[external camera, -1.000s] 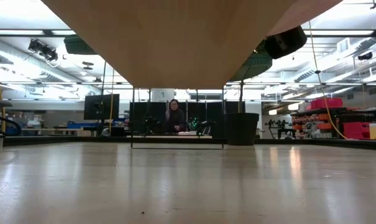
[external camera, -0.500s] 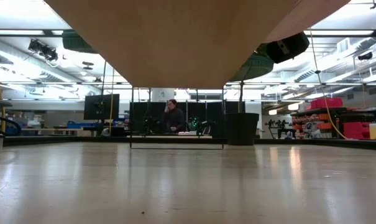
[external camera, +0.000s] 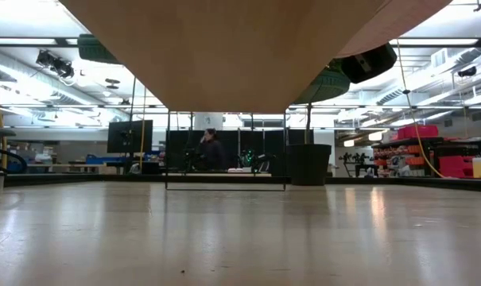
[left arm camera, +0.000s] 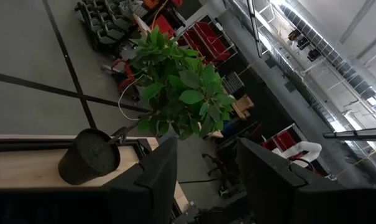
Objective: Pick and place slides into the shelf
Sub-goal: Put the green slide on the shelf
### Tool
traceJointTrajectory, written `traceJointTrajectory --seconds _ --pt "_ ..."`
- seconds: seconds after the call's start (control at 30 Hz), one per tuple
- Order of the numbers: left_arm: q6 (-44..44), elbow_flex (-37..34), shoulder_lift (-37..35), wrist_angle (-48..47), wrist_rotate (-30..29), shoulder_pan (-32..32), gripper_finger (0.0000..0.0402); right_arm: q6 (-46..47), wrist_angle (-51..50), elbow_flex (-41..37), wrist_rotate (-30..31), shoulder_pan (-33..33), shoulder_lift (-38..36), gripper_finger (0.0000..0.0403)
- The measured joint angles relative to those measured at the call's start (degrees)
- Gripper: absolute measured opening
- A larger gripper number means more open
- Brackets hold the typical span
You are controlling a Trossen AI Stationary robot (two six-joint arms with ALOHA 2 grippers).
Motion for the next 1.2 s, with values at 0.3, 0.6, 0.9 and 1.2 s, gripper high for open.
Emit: traceJointTrajectory --seconds 0.3,0.6,0.9,1.2 --pt "0.1 0.0 0.0 -0.2 0.0 0.0 0.0172 0.8 -0.6 -0.1 0.3 0.5 -0.3 0.013" --pt "0.7 0.0 0.0 -0.3 0.0 0.0 0.0172 1.2 -4.3 -0.1 2.2 0.7 -2.5 0.0161" --pt "0.7 0.0 0.0 -0.3 0.0 0.0 0.0172 1.2 -11.0 -0.1 4.7 1.0 -8.6 0.0144" --pt "0.6 0.0 0.0 -0.3 0.4 0.0 0.0172 -7.0 -11.5 5.1 14.4 1.9 -13.9 0.0117"
